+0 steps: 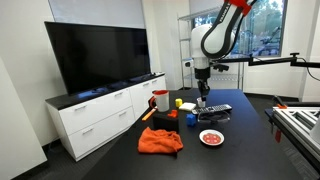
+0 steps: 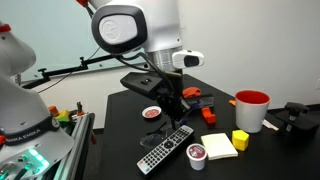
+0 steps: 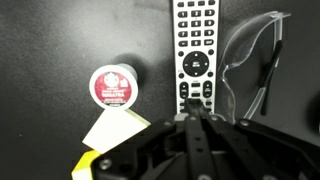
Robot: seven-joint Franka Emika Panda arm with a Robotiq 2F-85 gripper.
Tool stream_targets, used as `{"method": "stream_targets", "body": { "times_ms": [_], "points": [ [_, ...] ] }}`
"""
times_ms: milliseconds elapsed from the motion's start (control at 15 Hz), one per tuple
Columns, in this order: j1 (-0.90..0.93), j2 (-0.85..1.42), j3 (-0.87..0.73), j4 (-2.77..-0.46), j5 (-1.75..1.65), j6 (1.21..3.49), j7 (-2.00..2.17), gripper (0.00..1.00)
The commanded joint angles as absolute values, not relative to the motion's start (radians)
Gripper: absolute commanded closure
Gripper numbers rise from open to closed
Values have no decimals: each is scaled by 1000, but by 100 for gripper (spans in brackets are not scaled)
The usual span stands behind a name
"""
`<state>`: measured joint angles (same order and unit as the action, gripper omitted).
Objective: Press a button on the remote
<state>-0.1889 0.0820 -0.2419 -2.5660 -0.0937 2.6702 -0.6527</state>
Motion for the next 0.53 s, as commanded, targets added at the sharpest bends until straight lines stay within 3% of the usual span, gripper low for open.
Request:
{"method": "stream_targets", "body": {
  "times_ms": [0, 467],
  "points": [
    [-215, 56, -212, -2590, -36, 2698, -697, 100],
    [-220, 75, -168, -2596, 104, 2727, -777, 100]
  ]
}}
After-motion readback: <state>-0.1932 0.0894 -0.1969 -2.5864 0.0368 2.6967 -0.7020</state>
